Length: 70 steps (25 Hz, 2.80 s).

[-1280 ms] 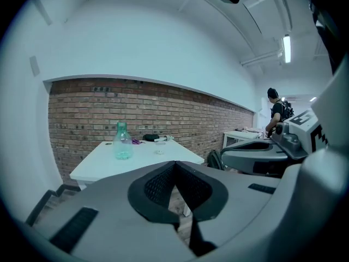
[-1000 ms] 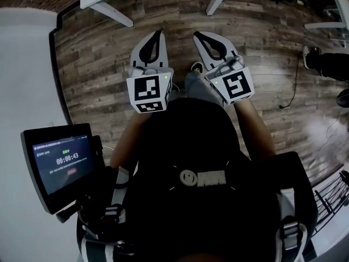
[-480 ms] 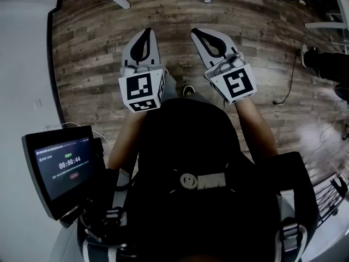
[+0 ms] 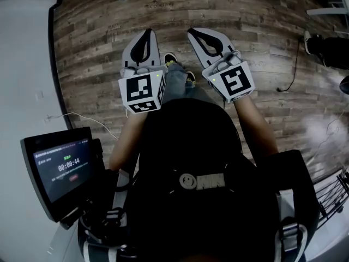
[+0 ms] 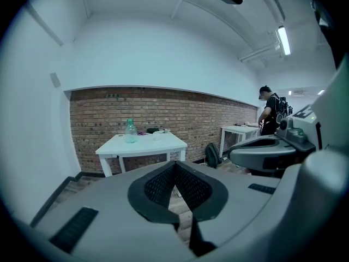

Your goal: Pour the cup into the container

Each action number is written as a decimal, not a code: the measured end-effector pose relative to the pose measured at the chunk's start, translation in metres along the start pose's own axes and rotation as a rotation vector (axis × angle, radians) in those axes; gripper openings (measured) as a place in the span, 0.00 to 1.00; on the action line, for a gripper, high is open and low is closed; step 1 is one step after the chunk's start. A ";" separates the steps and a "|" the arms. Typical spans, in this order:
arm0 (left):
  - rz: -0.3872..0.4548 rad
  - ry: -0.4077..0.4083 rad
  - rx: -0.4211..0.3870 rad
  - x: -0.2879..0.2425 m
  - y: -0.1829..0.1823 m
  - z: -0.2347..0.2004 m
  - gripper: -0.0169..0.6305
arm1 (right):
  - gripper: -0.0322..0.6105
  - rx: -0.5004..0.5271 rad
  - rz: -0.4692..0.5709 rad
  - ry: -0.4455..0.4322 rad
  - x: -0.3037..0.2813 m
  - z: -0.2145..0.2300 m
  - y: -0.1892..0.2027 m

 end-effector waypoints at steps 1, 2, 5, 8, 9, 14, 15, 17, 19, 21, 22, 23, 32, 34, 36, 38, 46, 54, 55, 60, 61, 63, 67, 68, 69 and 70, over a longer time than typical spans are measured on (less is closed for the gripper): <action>-0.004 -0.001 -0.002 0.005 0.002 0.005 0.03 | 0.06 -0.004 0.003 0.003 0.007 -0.002 0.000; -0.006 -0.004 -0.004 0.011 0.004 0.011 0.03 | 0.06 -0.009 0.010 0.005 0.016 -0.004 0.000; -0.011 -0.015 -0.005 0.028 0.009 0.025 0.03 | 0.06 -0.037 -0.003 0.009 0.037 -0.010 0.006; -0.021 -0.022 0.002 0.043 0.019 0.025 0.03 | 0.06 -0.049 -0.032 0.008 0.042 -0.022 0.011; -0.022 -0.025 0.001 0.051 0.022 0.024 0.03 | 0.06 -0.048 -0.020 -0.001 0.044 -0.030 0.013; -0.015 -0.032 0.005 0.091 0.036 0.033 0.03 | 0.06 -0.042 -0.018 -0.024 0.063 -0.067 0.019; -0.012 -0.030 0.008 0.096 0.037 0.034 0.03 | 0.06 -0.038 -0.029 -0.023 0.065 -0.072 0.020; -0.005 -0.022 0.014 0.108 0.040 0.034 0.03 | 0.06 -0.029 -0.030 -0.026 0.067 -0.086 0.019; 0.003 -0.007 0.019 0.120 0.041 0.037 0.03 | 0.06 -0.021 -0.016 -0.033 0.069 -0.101 0.015; 0.014 0.013 0.020 0.134 0.042 0.042 0.03 | 0.06 -0.023 -0.015 -0.028 0.073 -0.116 0.013; 0.023 0.024 0.019 0.142 0.041 0.045 0.03 | 0.06 -0.022 -0.019 -0.022 0.076 -0.125 0.011; 0.034 0.035 0.017 0.152 0.040 0.048 0.03 | 0.06 -0.017 -0.022 -0.017 0.081 -0.136 0.010; 0.114 0.097 -0.009 0.260 0.041 0.085 0.03 | 0.06 0.028 -0.003 0.018 0.148 -0.235 0.002; 0.111 0.104 -0.006 0.260 0.042 0.087 0.03 | 0.06 0.026 -0.009 0.022 0.149 -0.237 0.004; 0.110 0.106 0.001 0.261 0.042 0.087 0.03 | 0.06 0.020 -0.013 0.026 0.151 -0.238 0.004; 0.111 0.109 0.005 0.263 0.041 0.089 0.03 | 0.06 0.016 -0.009 0.028 0.152 -0.239 0.004; 0.088 0.124 0.003 0.265 0.049 0.091 0.03 | 0.06 -0.006 -0.007 0.038 0.155 -0.240 0.006; 0.067 0.088 -0.042 0.335 0.073 0.179 0.03 | 0.06 -0.042 0.069 0.016 0.266 -0.259 0.010; 0.058 0.081 -0.042 0.343 0.079 0.187 0.03 | 0.06 -0.048 0.074 0.009 0.276 -0.262 0.012; 0.024 0.058 -0.030 0.368 0.092 0.201 0.03 | 0.06 -0.072 0.065 -0.016 0.293 -0.278 0.019; 0.024 0.058 -0.030 0.372 0.093 0.204 0.03 | 0.06 -0.072 0.070 -0.022 0.296 -0.282 0.019; 0.026 0.060 -0.027 0.380 0.094 0.207 0.03 | 0.06 -0.065 0.065 -0.035 0.300 -0.291 0.019; 0.026 0.065 -0.023 0.390 0.098 0.210 0.03 | 0.06 -0.077 0.058 -0.038 0.306 -0.304 0.020; 0.025 0.069 -0.021 0.391 0.100 0.210 0.03 | 0.06 -0.081 0.053 -0.036 0.307 -0.306 0.022; 0.025 0.074 -0.018 0.393 0.101 0.211 0.03 | 0.06 -0.081 0.047 -0.033 0.309 -0.309 0.023; 0.025 0.079 -0.015 0.396 0.102 0.210 0.03 | 0.06 -0.080 0.041 -0.031 0.310 -0.313 0.024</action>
Point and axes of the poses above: the fingertips, and each gripper's own axes: x backward along the fingers, z to its right, y out of its underside, the point moved 3 cm from there along x, backward along the fingers, and after that the axes turned 7 degrees about z, right-handed, at the moved point
